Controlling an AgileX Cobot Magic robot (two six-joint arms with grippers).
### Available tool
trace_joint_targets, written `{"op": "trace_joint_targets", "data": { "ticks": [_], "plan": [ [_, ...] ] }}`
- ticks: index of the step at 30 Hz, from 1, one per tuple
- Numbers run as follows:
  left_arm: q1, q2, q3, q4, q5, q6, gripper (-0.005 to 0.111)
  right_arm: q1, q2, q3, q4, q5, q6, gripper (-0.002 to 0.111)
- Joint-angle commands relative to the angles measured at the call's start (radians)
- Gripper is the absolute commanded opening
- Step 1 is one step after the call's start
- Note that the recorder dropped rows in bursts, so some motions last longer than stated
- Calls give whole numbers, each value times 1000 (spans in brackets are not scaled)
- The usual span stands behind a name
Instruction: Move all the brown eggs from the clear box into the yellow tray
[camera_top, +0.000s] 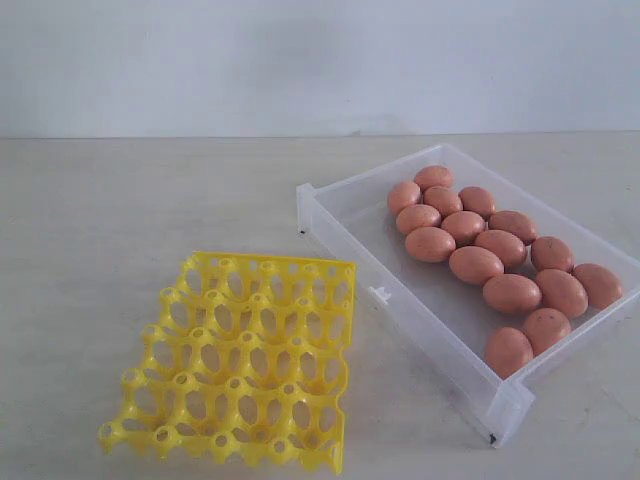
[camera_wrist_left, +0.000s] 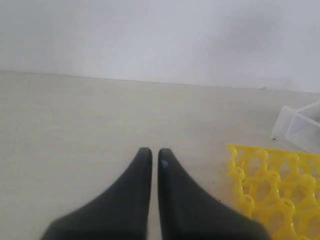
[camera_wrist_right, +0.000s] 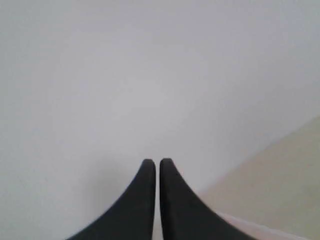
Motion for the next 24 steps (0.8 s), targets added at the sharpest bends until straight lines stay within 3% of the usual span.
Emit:
{"op": "trace_joint_targets", "data": {
  "ticks": [1,5,10,14,16,17,18,19,21,23,24],
  "plan": [
    [1,-3,4,-3,-7,-8,4,-3,-3,-1,244,-381,185,0],
    [1,-3,4,-3,-7,-8,4,-3,-3,-1,321,-697,5,0],
    [1,-3,4,-3,-7,-8,4,-3,-3,-1,418,-1047,61,0],
    [1,-3,4,-3,-5,-8,4,-3,-3,-1,376,-1075,64,0],
    [1,-3,4,-3,-5,-8,4,-3,-3,-63,161,-864,-10,0],
    [1,-3,4,-3,-5,-8,4,-3,13,-201,-9,-496,-198,0],
    [1,-3,4,-3,-5,-8,4,-3,47,-264,-83,-359,-281,0],
    [1,-3,4,-3,-5,-8,4,-3,177,-407,-170,-112,-410,0],
    [1,-3,4,-3,-5,-8,4,-3,433,-629,-165,107,-490,0],
    [1,-3,4,-3,-7,-8,4,-3,737,-856,-162,460,-492,0],
    [1,-3,4,-3,-7,-8,4,-3,901,-976,-162,742,-492,0]
  ]
}}
